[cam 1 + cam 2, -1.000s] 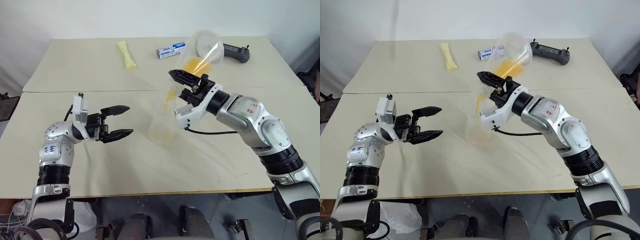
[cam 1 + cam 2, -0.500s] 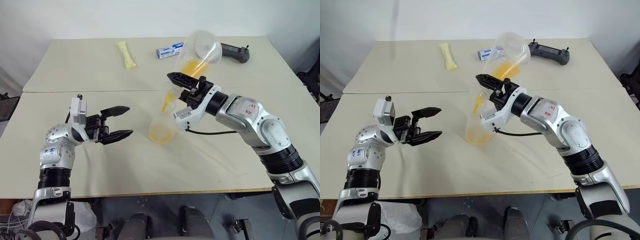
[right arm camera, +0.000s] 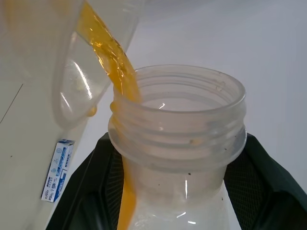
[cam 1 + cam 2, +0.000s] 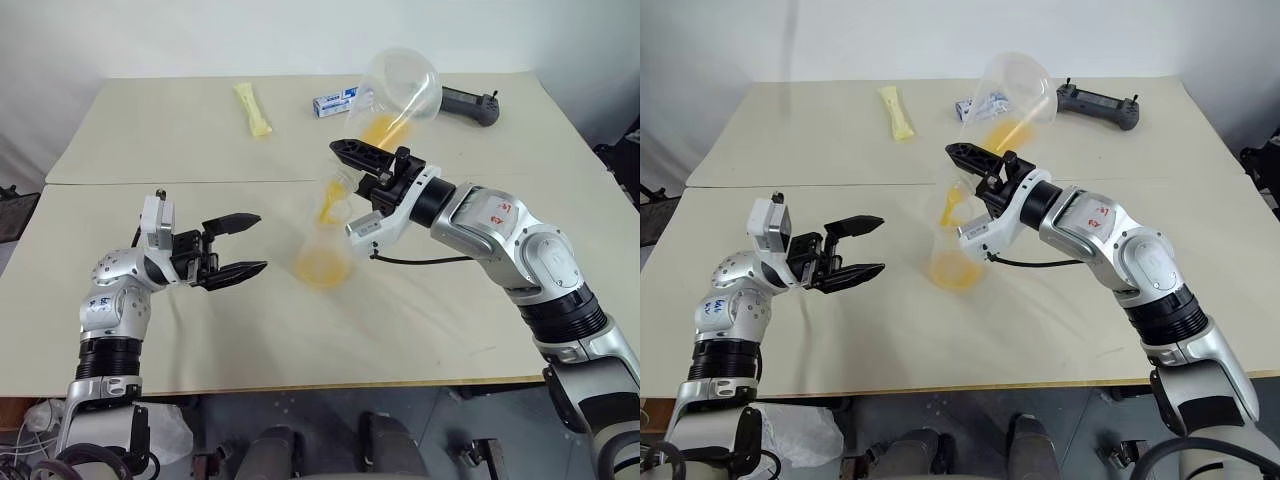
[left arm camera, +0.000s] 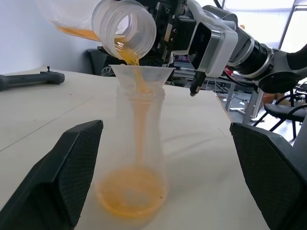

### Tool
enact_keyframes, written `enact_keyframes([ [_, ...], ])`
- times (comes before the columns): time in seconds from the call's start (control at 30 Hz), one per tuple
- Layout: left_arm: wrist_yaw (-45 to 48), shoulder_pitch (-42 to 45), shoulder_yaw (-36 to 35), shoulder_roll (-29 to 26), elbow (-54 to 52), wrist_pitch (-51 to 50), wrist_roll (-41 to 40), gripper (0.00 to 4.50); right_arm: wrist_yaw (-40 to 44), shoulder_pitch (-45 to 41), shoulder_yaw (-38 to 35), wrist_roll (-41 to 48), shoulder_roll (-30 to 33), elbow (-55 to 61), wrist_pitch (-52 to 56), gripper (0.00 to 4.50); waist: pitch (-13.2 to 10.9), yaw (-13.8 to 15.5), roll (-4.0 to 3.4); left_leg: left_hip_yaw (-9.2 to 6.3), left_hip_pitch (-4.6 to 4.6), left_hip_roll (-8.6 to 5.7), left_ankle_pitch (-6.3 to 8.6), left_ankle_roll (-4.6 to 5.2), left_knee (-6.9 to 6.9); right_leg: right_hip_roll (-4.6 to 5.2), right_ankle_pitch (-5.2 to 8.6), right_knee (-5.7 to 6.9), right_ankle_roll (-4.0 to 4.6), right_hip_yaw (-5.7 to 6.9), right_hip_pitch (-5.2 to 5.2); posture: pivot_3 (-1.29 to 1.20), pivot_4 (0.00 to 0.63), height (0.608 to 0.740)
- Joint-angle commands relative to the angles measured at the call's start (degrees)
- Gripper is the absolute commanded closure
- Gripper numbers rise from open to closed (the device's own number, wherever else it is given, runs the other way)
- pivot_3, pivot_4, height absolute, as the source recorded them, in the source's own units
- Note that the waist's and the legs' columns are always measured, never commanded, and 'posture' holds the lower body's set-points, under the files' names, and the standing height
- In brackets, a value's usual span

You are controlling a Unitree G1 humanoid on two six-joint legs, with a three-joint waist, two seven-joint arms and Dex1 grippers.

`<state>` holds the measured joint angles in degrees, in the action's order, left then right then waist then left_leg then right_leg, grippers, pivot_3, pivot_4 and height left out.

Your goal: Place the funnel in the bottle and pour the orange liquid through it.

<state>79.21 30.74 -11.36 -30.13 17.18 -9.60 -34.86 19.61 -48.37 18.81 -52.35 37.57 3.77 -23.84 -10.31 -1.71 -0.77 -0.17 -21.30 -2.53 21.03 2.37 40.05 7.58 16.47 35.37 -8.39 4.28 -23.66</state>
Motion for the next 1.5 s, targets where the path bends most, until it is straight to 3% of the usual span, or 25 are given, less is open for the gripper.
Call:
enact_keyframes([
  [0.03, -0.3, 0.7, -0.6, 0.0, -1.4, 0.1, -1.0, 0.00, -1.4, -1.6, -1.7, 0.3, 0.5, 0.6, -0.6, 2.05, 0.0, 0.0, 0.00, 0.00, 0.00, 0.00, 0.00, 0.00, 0.00, 0.00, 0.00, 0.00, 0.00, 0.00, 0.00, 0.00, 0.150, 0.740],
  [1.5, -0.1, 1.3, -0.1, 0.0, -0.2, 0.3, -0.4, 0.00, -6.1, -4.8, -1.3, -2.9, 2.6, -3.3, -8.2, 2.05, 0.0, 0.0, 0.00, 0.00, 0.01, 0.00, -0.01, -0.01, 0.01, 0.00, 0.00, 0.04, 0.00, 0.00, -0.01, 0.00, 0.150, 0.740],
])
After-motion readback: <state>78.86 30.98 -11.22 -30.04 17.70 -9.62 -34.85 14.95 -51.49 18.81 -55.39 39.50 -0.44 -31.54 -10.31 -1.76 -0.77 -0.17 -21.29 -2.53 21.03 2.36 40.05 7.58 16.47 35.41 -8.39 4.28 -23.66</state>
